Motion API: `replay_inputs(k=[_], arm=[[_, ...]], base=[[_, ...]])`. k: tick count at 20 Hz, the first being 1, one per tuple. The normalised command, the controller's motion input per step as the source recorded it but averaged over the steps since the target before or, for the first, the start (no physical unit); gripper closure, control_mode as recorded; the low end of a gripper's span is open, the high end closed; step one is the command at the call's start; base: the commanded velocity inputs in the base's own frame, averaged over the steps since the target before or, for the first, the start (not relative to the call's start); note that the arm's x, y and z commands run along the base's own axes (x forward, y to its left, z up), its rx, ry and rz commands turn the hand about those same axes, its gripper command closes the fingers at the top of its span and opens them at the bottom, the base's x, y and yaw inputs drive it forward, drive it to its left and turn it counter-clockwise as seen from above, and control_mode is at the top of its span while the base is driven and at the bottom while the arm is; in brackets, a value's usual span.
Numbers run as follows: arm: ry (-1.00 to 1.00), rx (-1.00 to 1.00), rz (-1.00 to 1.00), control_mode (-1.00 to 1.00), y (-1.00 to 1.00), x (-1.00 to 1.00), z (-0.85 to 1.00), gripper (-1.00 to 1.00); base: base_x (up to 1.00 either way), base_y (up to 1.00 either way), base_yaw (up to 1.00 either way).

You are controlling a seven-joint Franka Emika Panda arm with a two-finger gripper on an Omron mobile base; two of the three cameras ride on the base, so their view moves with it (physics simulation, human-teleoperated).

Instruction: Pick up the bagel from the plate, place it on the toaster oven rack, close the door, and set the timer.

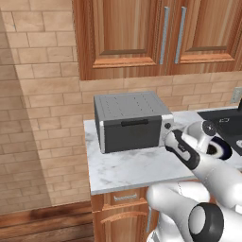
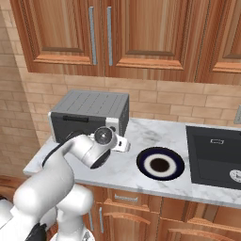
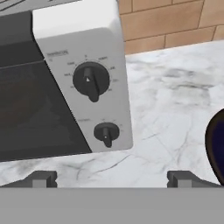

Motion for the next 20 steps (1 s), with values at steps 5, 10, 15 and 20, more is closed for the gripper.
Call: replay_inputs(k=[5,10,15,20], arm=[[0.00,0.00,0.00,-1.00,0.31,0.05,-0.17,-1.00],[0.00,0.00,0.00,-1.00,0.05,0.16,-0.19,-1.00],[0.00,0.00,0.00,-1.00,0.00,0.29,-0.26,-1.00],[0.00,0.02,0.00,-1.00,-0.02,0.22,-0.09,-1.00]], base=[[0.00,0.00,0.00],[0.00,0.00,0.00],[0.00,0.00,0.00],[0.00,0.00,0.00]])
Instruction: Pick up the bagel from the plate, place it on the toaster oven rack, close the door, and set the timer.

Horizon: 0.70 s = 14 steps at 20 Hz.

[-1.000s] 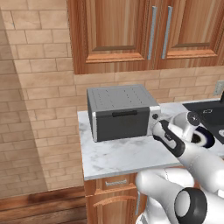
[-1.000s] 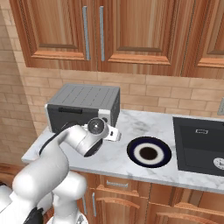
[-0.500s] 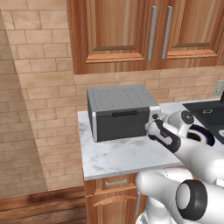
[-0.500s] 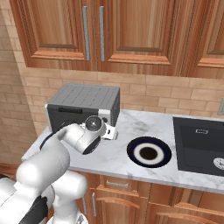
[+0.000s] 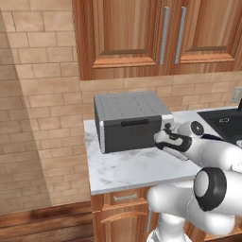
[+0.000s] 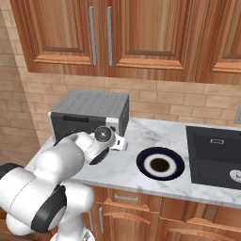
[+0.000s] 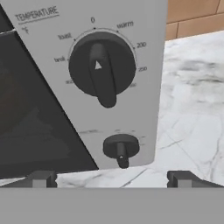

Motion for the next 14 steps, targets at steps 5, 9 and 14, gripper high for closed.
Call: replay_inputs(k=[5,9,14], arm=[[0.03,0.01,0.00,-1.00,-0.15,0.14,-0.02,-1.00],[0.10,0.00,0.02,-1.00,-0.13,0.18,-0.04,-1.00],[0.11,0.00,0.06,-1.00,-0.06,0.21,-0.06,-1.00]], base=[[0.00,0.00,0.00],[0.00,0.00,0.00],[0.00,0.00,0.00]])
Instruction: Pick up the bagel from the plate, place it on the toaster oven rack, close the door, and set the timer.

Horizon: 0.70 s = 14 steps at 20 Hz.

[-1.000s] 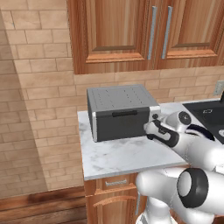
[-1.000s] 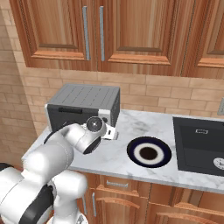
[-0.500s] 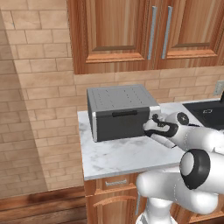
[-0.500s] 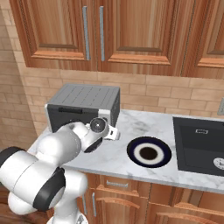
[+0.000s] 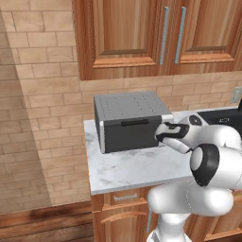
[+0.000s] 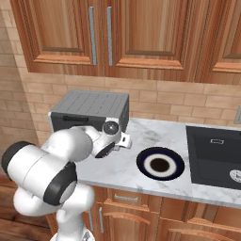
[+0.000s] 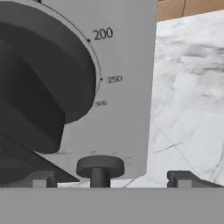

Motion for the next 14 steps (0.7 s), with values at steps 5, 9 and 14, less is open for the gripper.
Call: replay_inputs(k=[5,9,14], arm=[[0.03,0.01,0.10,-1.00,0.00,0.15,-0.21,-1.00],[0.00,0.02,0.12,-1.00,0.00,0.10,-0.35,-1.00],[0.00,0.02,0.10,-1.00,0.00,0.13,-0.43,-1.00]], base=[[0.00,0.00,0.00],[0.00,0.00,0.00],[0.00,0.00,0.00]])
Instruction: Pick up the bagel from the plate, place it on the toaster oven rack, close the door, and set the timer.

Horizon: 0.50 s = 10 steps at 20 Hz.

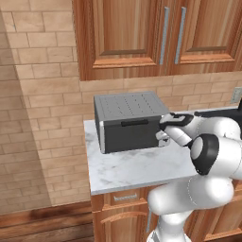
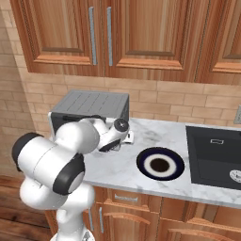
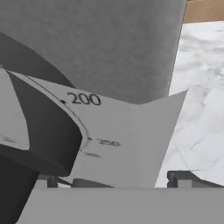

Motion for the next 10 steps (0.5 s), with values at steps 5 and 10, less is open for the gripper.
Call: replay_inputs(k=[5,10], arm=[[0.00,0.02,0.03,-1.00,0.00,0.11,-0.48,-1.00],[0.02,0.05,0.00,-1.00,0.00,0.05,-0.47,1.00]], base=[[0.00,0.00,0.00],[0.00,0.00,0.00]])
